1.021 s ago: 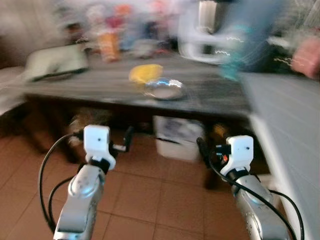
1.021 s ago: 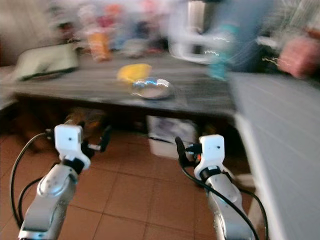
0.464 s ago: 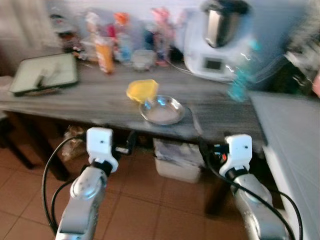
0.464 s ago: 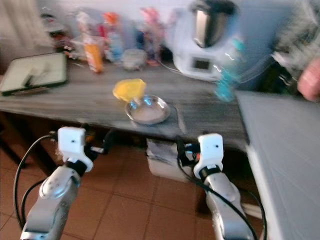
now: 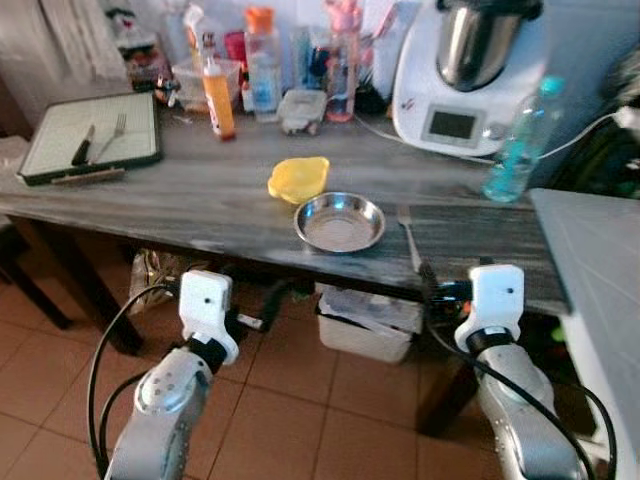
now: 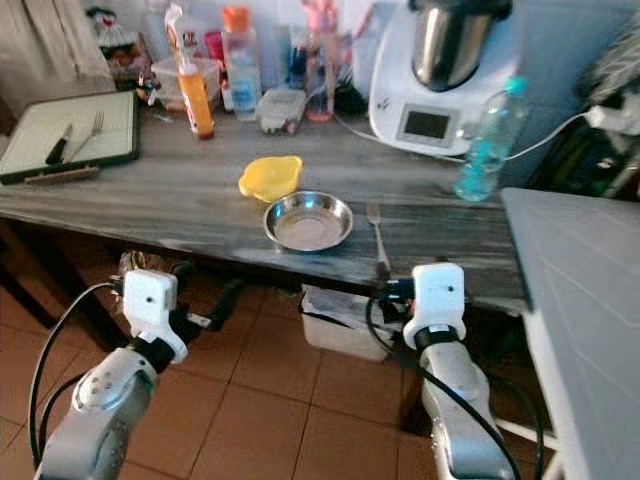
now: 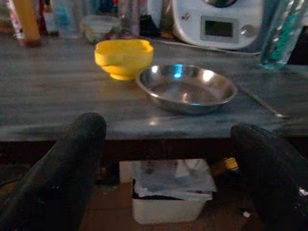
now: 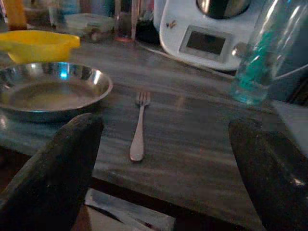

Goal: Setting the table

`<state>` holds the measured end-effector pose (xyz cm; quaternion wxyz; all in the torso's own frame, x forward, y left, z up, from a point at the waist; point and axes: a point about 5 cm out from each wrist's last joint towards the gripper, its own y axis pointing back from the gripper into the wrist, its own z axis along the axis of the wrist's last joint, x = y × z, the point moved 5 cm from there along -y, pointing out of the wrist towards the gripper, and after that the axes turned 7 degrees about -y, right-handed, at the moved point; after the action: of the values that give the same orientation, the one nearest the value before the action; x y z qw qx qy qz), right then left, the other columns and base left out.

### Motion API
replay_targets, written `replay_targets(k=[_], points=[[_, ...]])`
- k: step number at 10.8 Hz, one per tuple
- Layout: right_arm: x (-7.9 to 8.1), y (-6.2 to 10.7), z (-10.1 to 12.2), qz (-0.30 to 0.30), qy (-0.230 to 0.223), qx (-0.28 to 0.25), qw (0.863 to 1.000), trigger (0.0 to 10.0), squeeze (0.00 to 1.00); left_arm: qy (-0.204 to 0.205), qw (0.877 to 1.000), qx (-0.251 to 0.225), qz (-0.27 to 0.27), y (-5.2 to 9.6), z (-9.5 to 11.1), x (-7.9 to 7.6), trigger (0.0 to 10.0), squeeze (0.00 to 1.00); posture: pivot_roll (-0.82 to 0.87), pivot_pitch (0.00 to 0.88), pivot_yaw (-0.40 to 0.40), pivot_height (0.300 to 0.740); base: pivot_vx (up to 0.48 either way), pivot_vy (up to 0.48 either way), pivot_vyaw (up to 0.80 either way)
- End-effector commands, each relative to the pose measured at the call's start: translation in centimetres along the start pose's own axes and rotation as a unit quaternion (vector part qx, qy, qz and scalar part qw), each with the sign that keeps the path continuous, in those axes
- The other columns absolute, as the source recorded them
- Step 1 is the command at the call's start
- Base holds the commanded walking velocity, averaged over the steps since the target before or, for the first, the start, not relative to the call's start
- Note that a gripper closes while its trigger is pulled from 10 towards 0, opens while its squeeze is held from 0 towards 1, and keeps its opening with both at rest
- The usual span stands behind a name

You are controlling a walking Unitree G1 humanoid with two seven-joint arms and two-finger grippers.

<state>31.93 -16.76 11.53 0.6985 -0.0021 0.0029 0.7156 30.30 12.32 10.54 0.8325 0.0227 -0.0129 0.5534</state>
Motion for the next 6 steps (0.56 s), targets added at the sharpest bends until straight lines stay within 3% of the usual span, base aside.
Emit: replay_targets(k=[1,3,6], points=[[-0.3,-0.3,0.4,-0.013,0.006,-0.007,1.000,10.0,0.00,0.000,1.000,-0.005,-0.014,0.1,0.5,-0.4,10.0,0.00,0.11,0.000,0.006,0.740,0.000,0.000,0.00],[-0.7,-0.4,0.1,-0.028,-0.002,0.003,1.000,10.0,0.00,0.003,1.000,-0.006,-0.026,0.0,0.6,-0.8,10.0,0.00,0.10,0.000,0.012,0.740,0.000,0.000,-0.27],[-1.3,-1.7,0.6,-0.047,-0.007,-0.002,0.999,10.0,0.00,0.009,0.999,-0.008,-0.047,-0.2,0.9,-1.5,10.0,0.00,0.09,0.000,0.019,0.740,0.000,0.000,-0.80]])
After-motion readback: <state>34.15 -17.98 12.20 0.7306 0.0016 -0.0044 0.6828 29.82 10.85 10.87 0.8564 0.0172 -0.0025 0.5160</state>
